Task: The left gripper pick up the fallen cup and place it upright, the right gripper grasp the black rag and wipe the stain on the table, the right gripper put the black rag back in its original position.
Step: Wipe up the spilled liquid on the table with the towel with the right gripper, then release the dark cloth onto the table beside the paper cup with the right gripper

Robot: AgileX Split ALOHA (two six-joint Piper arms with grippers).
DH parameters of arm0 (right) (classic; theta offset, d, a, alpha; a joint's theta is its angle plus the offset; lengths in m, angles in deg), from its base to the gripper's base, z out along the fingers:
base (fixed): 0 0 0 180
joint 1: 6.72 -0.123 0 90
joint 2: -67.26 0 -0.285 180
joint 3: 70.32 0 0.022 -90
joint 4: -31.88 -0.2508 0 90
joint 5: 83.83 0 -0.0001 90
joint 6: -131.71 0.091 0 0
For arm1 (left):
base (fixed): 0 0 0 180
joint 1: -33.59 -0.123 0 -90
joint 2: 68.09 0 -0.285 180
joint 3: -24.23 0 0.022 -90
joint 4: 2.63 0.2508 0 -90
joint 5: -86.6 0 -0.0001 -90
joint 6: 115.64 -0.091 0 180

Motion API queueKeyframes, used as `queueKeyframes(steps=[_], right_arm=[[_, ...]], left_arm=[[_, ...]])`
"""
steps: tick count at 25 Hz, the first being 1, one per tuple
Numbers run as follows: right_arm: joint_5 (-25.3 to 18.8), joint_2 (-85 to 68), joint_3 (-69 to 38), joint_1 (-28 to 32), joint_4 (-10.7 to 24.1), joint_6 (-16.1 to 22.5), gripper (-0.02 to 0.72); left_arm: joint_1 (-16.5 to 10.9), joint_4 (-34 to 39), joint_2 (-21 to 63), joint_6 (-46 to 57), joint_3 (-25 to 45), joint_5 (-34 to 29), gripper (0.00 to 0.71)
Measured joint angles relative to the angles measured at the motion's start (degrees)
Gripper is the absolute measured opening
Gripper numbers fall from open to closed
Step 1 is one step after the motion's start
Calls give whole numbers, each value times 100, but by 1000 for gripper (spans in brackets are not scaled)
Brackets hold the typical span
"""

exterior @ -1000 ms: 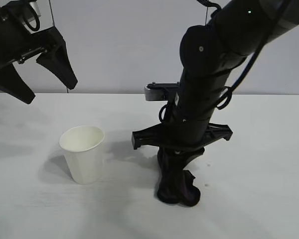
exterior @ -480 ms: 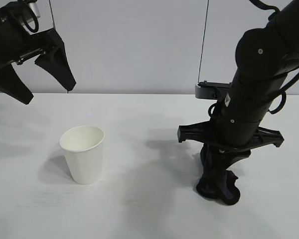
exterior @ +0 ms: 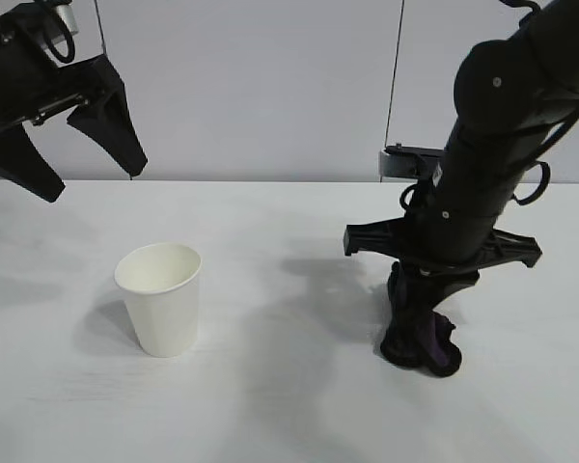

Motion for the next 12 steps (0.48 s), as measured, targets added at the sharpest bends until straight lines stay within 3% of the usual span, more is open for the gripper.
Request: queueKeyframes(steps=[3,4,5,8,9,12], right_arm=[[-301,0,321,-5,-318,-159,110],[-402,0,352,-5,-358,-182,147],[-513,0,363,-5,-387,-182,226],[-636,-13,371,-5,-542,-254,555],[-644,-55,377,-5,-620,-289,611],[-692,-308,384,2,-937,-392,648]], left_arm=[[0,0,0,0,0,0,693],[0,0,0,0,0,-5,693],[0,0,0,0,0,-5,693],[0,0,0,6,0,-45,693],[0,0,0,48,0,-92,693],[0,0,0,193,0,-162,693]])
